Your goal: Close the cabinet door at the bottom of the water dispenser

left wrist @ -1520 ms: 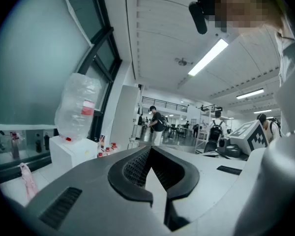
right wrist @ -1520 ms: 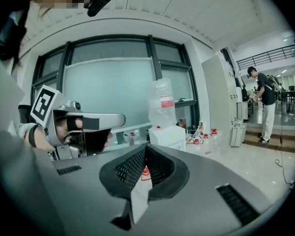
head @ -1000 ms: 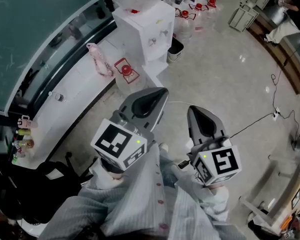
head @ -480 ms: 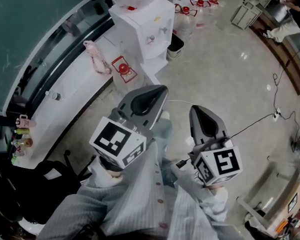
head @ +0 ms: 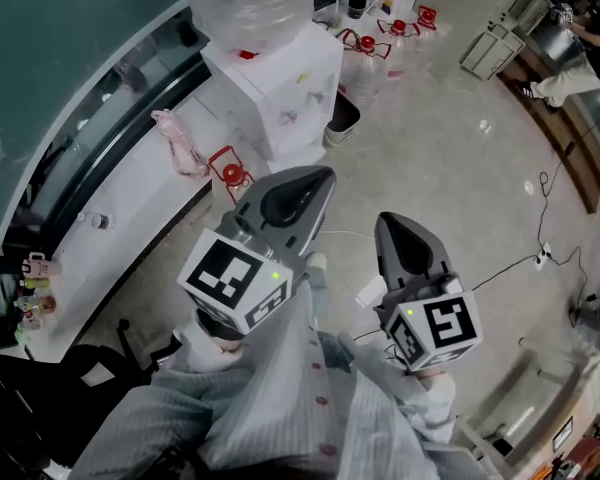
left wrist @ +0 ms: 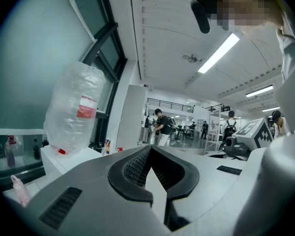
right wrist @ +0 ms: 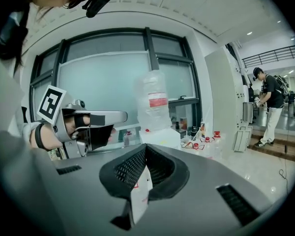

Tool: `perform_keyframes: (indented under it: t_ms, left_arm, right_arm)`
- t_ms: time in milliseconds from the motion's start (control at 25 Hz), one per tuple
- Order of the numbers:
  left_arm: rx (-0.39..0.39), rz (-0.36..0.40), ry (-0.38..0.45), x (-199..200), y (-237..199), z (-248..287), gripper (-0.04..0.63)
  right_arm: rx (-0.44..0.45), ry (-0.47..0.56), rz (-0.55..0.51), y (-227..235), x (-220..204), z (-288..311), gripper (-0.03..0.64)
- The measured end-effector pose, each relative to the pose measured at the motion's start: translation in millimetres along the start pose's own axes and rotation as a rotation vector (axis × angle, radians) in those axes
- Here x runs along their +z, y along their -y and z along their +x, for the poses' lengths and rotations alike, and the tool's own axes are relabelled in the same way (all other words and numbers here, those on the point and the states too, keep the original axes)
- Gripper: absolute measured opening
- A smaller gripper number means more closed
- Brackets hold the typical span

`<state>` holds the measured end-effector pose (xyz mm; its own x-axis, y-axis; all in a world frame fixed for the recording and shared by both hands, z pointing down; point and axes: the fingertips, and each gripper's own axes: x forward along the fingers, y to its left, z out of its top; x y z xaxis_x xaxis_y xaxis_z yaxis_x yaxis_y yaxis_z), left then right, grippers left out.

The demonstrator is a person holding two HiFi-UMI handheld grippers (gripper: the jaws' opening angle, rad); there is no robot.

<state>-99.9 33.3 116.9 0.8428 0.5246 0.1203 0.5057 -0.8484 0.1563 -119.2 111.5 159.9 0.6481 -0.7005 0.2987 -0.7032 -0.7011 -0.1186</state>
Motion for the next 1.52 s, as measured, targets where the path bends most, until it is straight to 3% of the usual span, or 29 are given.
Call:
perform_keyframes:
  t_ms: [360,720,1120,1520]
  left_arm:
    - [0.047,-0.022,-0.002,5.6,-66.4,45.3,0.009]
    - [0.154,-0.055,-0.012,1.3,-111.3,73.0,0.011]
    - [0.408,-0.078,0.019,10.8,-159.1,129.9,0.009]
    - [0.773,-0.156,0.049,6.8,-156.5,160.5,0.011]
  right_arm:
    - [0.042,-0.023,0.005,37.8,16.2,73.6,0.014]
    - [0.147,-0.063,0.007,60.0,20.2,125.2,0.014]
    - [0.435,-0.109,-0.087,106.1,40.2,200.5,0.014]
    - [0.786,-0.21,-0.176,155.0,38.9,225.2,0.014]
